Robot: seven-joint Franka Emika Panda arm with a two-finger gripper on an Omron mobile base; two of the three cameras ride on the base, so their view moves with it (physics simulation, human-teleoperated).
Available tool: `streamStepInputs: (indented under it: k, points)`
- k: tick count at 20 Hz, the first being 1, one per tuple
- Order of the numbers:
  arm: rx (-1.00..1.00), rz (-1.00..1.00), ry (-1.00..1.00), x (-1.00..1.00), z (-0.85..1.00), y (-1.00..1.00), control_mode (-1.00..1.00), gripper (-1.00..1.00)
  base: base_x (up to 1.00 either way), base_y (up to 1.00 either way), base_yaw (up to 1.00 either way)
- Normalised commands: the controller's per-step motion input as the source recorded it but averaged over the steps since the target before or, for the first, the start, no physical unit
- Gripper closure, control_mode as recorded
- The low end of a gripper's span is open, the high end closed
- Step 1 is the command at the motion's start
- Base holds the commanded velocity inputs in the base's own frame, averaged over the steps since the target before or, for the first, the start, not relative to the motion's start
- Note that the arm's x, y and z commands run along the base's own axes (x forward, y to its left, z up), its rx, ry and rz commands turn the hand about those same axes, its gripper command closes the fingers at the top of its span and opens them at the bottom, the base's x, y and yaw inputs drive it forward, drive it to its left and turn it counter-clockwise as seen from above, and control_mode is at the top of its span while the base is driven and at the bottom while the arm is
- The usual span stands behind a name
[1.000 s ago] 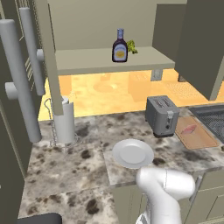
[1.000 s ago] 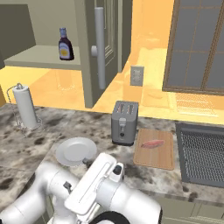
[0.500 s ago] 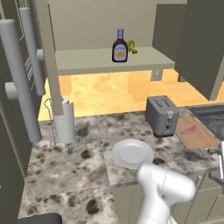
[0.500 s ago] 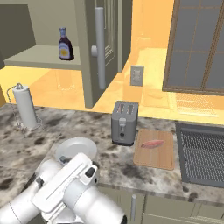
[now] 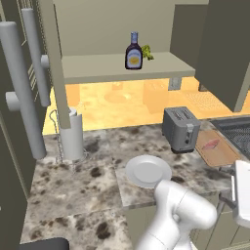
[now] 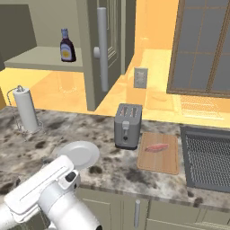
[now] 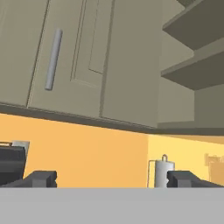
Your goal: Pick the steak from the plate and place it on the cutting board. Then pick the condiment bottle from the cabinet and place it next to the cutting board.
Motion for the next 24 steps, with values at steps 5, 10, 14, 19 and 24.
streamStepInputs:
  k: [5, 10, 14, 19, 24]
  points:
    - [0.15, -0.04, 0.00, -0.02, 0.13, 0.53, -1.00, -1.00, 0.00, 0.00, 0.00]
    - [0.16, -0.02, 0.00, 0.06, 0.16, 0.59, -1.00, -1.00, 0.00, 0.00, 0.00]
    - [0.16, -0.02, 0.00, 0.23, 0.13, 0.59, -1.00, -1.00, 0.00, 0.00, 0.00]
    - [0.14, -0.05, 0.00, 0.20, 0.08, 0.65, -1.00, -1.00, 0.00, 0.00, 0.00]
    - [0.09, -0.08, -0.03, 0.12, 0.01, 0.69, -1.00, -1.00, 0.00, 0.00, 0.00]
